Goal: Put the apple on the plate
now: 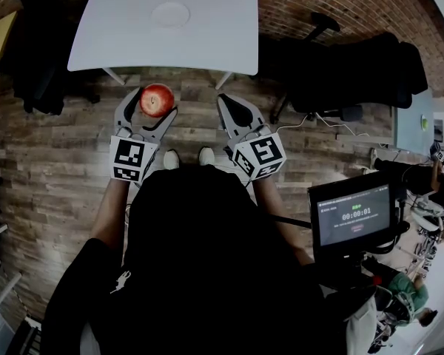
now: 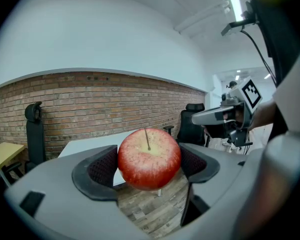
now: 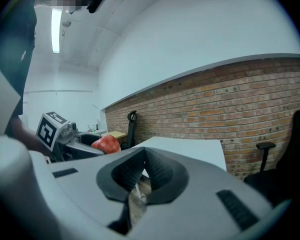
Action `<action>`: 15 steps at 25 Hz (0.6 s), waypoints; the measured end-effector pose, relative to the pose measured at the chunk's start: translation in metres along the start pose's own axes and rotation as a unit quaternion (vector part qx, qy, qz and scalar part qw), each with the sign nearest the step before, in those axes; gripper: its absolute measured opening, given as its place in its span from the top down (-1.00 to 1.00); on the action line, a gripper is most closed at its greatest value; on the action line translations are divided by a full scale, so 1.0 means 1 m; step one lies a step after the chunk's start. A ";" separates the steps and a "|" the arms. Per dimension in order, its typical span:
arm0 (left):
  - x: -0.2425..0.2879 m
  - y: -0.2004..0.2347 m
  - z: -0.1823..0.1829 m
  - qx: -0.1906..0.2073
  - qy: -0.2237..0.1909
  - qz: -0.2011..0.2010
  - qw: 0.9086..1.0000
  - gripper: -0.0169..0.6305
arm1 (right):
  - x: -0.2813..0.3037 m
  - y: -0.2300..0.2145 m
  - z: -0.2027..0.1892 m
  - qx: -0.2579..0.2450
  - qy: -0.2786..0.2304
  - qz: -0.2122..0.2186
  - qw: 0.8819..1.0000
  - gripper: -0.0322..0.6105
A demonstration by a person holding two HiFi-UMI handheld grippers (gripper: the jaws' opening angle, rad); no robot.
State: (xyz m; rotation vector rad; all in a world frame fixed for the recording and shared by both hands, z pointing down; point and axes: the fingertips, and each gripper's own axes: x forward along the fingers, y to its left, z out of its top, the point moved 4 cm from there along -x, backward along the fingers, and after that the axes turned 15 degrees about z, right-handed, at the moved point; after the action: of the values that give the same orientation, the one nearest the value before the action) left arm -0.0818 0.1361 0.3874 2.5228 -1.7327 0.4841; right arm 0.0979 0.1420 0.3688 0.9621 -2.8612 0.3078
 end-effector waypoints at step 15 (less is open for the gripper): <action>0.001 0.010 -0.003 -0.006 0.004 -0.006 1.000 -0.26 | 0.003 0.002 0.004 0.040 -0.017 0.005 0.999 0.89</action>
State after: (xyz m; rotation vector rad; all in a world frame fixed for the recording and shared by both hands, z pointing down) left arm -0.0915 0.1321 0.3887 2.5175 -1.7116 0.4806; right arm 0.0946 0.1409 0.3655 0.9754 -2.9067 0.4145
